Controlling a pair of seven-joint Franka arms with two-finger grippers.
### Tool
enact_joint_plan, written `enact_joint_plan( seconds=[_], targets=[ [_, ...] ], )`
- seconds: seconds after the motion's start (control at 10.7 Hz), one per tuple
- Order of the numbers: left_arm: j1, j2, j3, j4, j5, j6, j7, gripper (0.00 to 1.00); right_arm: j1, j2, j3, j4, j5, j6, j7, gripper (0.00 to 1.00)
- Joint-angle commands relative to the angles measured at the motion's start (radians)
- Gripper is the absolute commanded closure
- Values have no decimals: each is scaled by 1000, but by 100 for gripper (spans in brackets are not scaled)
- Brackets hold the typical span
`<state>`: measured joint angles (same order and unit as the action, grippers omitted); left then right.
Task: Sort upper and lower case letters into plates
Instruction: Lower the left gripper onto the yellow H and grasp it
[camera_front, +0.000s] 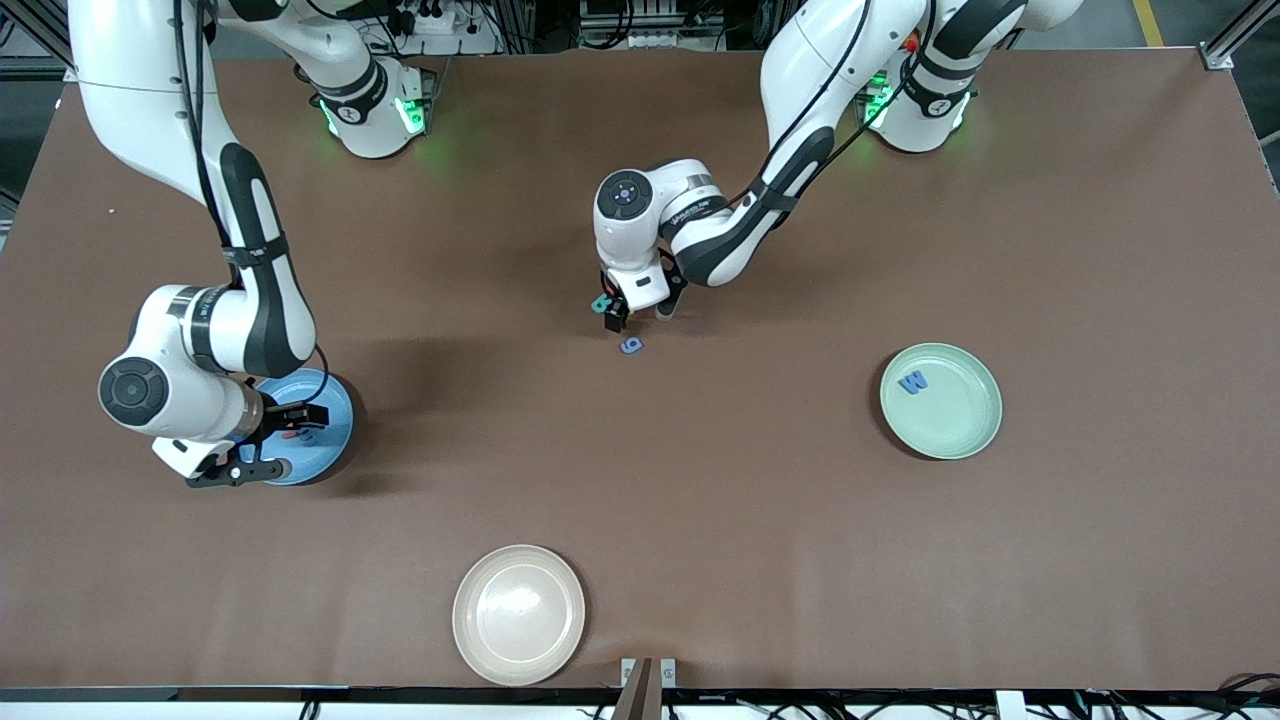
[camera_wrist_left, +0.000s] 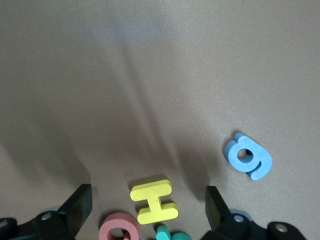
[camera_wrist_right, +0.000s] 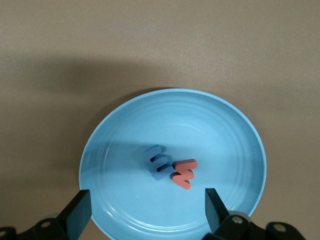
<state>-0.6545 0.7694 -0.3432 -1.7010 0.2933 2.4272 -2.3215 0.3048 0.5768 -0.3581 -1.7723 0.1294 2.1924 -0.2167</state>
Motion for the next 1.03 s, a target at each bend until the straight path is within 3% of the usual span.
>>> enact_joint_plan(
  seconds=[0.0,0.65,0.75,0.94],
  targets=[
    [-16,8,12,9,33,13,-38,1,-3,-2,4,-1,-7,6,-9,0],
    [-19,11,13,9,33,35,-38,17,-3,-3,4,-3,-7,6,-9,0],
    [-22,13,13,9,35,35,-38,22,-3,-2,4,-3,-7,6,-10,0],
    [-22,14,13,9,58,36,-38,41,-3,-2,4,-4,-7,4,-10,0]
  ],
)
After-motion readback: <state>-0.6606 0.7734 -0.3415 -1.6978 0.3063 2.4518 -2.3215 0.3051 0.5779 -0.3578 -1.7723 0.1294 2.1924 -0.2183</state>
